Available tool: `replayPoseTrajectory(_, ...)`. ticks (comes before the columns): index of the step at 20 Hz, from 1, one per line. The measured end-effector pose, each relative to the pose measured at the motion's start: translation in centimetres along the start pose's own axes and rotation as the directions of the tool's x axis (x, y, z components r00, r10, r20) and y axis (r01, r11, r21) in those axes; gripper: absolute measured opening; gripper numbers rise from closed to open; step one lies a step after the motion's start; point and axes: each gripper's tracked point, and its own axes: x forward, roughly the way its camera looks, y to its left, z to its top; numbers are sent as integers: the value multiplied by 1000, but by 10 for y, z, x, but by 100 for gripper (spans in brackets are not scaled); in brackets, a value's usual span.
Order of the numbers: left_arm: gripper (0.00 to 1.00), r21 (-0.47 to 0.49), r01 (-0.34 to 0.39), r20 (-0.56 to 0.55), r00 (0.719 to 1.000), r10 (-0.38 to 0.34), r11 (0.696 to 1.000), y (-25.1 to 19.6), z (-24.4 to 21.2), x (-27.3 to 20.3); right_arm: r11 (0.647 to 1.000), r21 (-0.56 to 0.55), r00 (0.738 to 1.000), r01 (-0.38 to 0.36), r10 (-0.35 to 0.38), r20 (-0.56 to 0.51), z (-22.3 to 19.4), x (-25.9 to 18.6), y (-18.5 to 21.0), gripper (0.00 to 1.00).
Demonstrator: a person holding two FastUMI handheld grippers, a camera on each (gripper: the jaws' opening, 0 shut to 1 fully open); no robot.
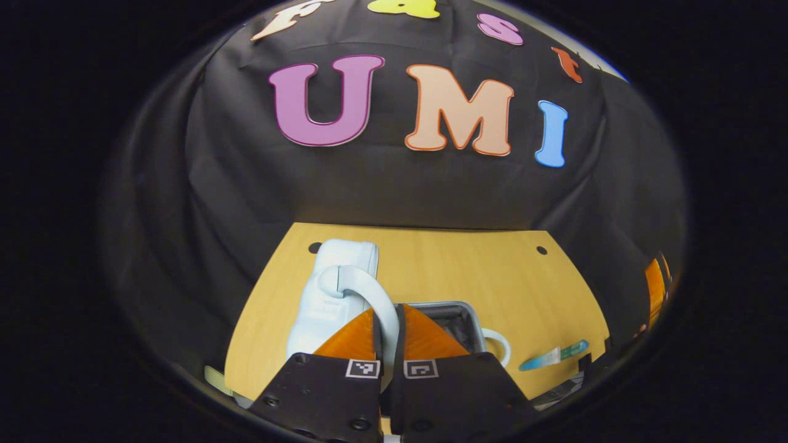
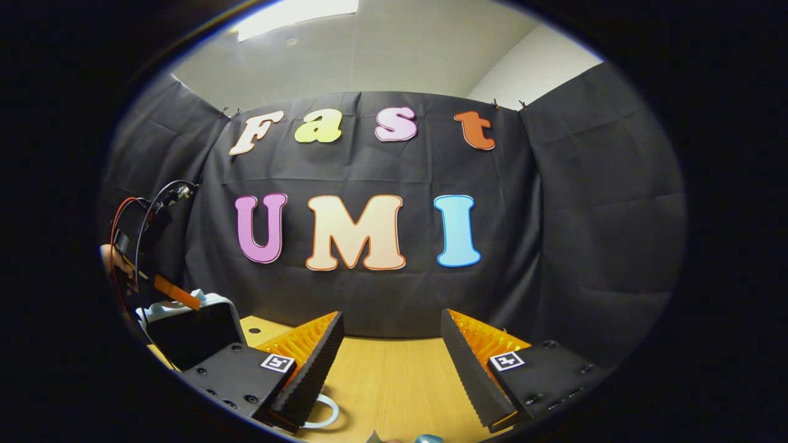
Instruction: First open the suitcase, pack the skin care products into it, and then close the suitcase.
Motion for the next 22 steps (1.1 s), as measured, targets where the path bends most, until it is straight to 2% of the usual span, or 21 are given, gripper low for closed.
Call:
replayPoseTrajectory(6,0,-46,-89,19,996,90,995,92,-5,4,1000,-22,1000,7,-7,14,4,-2,38,99)
replayPoseTrajectory(11,0,-77,-159,-10,987,159,984,154,-24,19,999,-48,1000,9,-8,24,9,-3,60,99)
replayPoseTrajectory(14,0,-100,-197,-37,980,194,975,182,-41,27,998,-64,1000,8,-7,28,10,-3,72,99)
replayPoseTrajectory(16,0,-92,-231,-61,972,226,969,201,-51,32,997,-75,1000,3,-1,21,8,-1,81,96)
replayPoseTrajectory(17,0,-82,-243,-58,969,239,967,210,-53,36,997,-78,1000,1,1,20,8,0,84,99)
replayPoseTrajectory(22,0,-126,-267,-153,957,247,955,244,-91,59,996,-83,1000,-6,6,1,1,4,96,99)
